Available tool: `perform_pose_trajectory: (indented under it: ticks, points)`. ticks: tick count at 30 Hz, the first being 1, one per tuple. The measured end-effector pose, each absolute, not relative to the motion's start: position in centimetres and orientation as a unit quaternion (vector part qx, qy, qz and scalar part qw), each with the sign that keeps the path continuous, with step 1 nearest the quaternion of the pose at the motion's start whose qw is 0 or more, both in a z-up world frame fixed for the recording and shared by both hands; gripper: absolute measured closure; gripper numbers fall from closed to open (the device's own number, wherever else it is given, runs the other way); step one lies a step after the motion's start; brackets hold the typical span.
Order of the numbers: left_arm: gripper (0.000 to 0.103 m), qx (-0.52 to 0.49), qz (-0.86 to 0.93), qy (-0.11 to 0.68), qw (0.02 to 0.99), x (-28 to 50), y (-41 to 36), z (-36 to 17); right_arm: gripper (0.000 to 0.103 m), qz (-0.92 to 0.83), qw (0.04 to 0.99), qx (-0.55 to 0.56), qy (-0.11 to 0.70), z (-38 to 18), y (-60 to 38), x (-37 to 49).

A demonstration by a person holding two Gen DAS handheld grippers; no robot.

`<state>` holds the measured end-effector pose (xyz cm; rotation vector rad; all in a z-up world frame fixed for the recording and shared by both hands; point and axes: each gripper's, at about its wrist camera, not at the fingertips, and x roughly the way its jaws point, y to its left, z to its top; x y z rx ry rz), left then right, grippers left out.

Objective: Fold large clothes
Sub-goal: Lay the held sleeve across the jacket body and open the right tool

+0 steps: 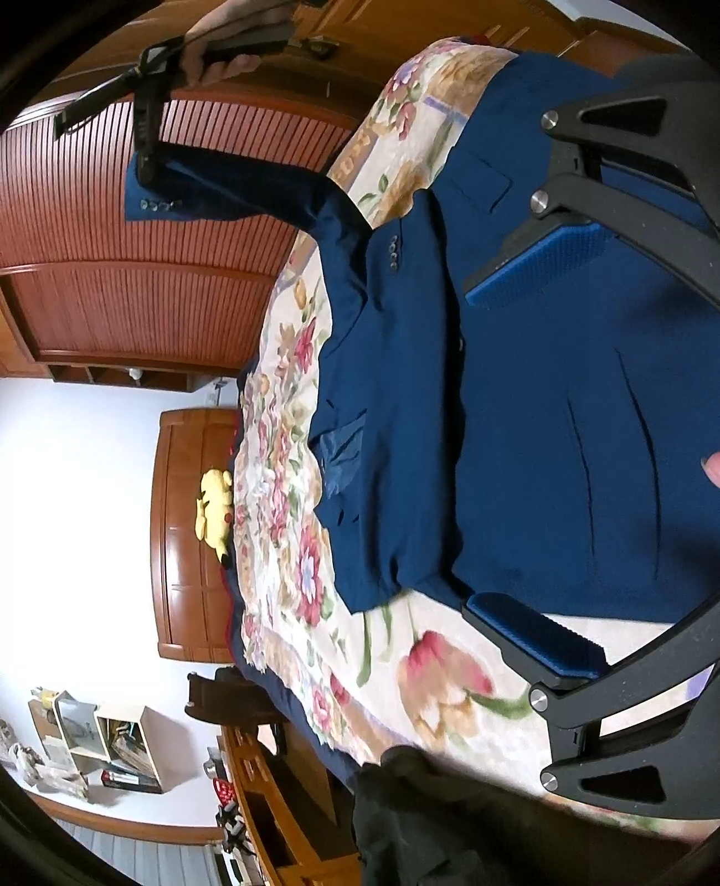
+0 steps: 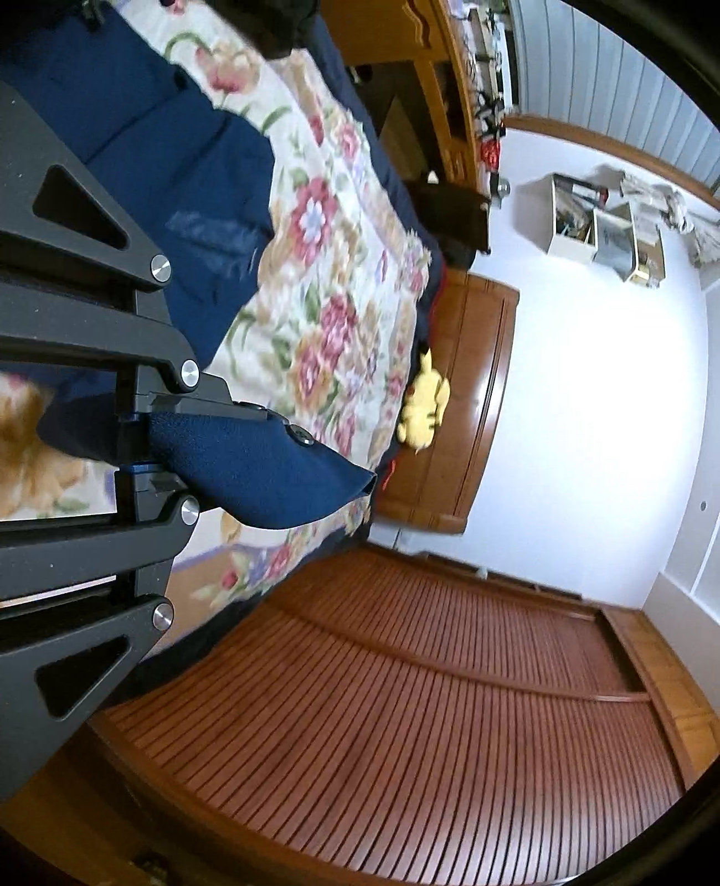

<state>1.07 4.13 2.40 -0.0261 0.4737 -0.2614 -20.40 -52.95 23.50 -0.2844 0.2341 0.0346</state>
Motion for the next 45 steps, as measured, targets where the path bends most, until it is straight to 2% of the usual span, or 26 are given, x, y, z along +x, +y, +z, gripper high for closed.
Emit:
perform_pose_trajectory:
  ticks: [19,25,35,41,44,45]
  points:
    - [0.000,-0.024,-0.076,0.229,0.970,-0.6,8.3,2.5,0.094,0.189,0.961,-0.172,0.107,21.2,-50.2,-23.3]
    - [0.000,-0.020,-0.064,0.226,0.972,-1.2,9.0,2.5,0.094,0.214,0.954,-0.150,0.148,18.1,-52.7,-21.9]
    - [0.000,-0.021,-0.047,0.239,0.970,-1.7,10.2,1.9,0.094,0.220,0.939,-0.077,0.252,8.4,-58.0,-17.3]
    - [0.000,-0.029,-0.041,0.245,0.968,-2.5,11.0,1.6,0.094,0.245,0.926,-0.068,0.278,6.5,-57.8,-17.0]
    - [0.000,-0.036,-0.041,0.249,0.967,-3.0,11.4,1.3,0.088,0.241,0.923,-0.082,0.289,6.8,-57.0,-17.0]
    - [0.000,-0.037,-0.042,0.250,0.967,-3.1,11.5,1.3,0.083,0.240,0.923,-0.085,0.289,7.0,-57.0,-17.0]
